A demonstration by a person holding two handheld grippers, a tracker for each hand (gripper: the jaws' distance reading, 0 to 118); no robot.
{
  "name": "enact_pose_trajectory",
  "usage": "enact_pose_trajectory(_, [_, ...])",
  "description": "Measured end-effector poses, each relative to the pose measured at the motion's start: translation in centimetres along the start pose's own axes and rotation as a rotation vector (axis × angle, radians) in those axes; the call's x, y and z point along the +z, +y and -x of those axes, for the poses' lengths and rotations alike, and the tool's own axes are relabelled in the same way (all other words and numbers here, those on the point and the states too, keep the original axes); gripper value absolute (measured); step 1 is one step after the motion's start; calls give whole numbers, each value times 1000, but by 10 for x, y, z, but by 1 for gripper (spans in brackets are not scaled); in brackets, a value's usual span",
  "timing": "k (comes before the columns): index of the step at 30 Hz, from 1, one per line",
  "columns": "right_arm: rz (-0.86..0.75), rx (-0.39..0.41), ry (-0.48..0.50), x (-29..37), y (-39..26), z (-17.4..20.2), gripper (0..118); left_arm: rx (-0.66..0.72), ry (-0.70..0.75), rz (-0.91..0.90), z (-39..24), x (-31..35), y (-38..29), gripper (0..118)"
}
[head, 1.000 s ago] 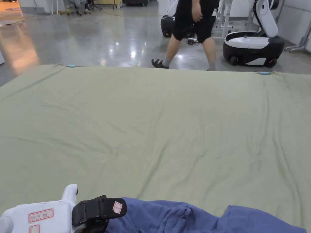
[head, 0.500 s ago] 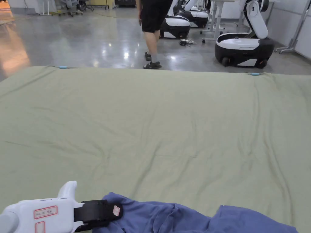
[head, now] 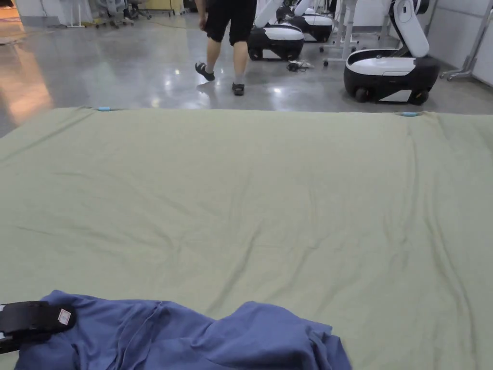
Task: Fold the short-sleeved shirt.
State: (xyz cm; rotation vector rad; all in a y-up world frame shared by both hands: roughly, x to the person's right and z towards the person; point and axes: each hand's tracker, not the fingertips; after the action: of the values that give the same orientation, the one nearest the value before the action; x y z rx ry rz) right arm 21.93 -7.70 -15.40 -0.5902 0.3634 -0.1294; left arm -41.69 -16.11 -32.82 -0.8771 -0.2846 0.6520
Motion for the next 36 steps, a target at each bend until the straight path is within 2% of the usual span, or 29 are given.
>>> enact_pose_trajectory(3, [7,-3,5,-4,-1,1,3,-20,-7,9,-30,3,-4,12])
enact_pose_trajectory(7, [13,-6,11,-7,-1,3,3,-80,68,-8,-111,7,-13,12])
enact_pose_trajectory(10, [17,5,14,-7,-2,4,3,-159,182,-19,-174,-1,-23,12])
enact_pose_trajectory(12, [15,5,22,-6,-2,3,3,-180,126,7,-207,-18,-34,12])
enact_pose_trajectory(15, [5,-12,22,-3,-7,-3,3,-136,23,116,-238,-58,-50,12])
enact_pose_trajectory(19, [-5,-29,10,5,-11,-11,3,-129,-5,183,-268,-116,-79,12])
enact_pose_trajectory(21, [-7,-37,-6,9,-13,-16,3,-151,-6,245,-287,-140,-98,13])
enact_pose_trajectory(25, [-13,-67,-31,19,-18,-31,3,-169,7,252,-305,-179,-125,13])
enact_pose_trajectory(27, [-9,-77,-41,20,-19,-35,3,-191,66,253,-299,-201,-130,13])
enact_pose_trajectory(28, [-10,-76,-49,20,-20,-35,3,-157,70,233,-294,-207,-131,15])
enact_pose_trajectory(30, [-11,-79,-49,22,-21,-36,3,-121,22,206,-286,-212,-129,24])
enact_pose_trajectory(34, [-9,-83,-39,22,-21,-36,3,-109,-142,252,-291,-200,-118,97])
enact_pose_trajectory(35, [-6,-79,-41,21,-21,-35,3,-125,-143,254,-297,-194,-116,103])
enact_pose_trajectory(36, [-5,-74,-45,21,-20,-35,3,-175,-115,250,-303,-184,-114,103])
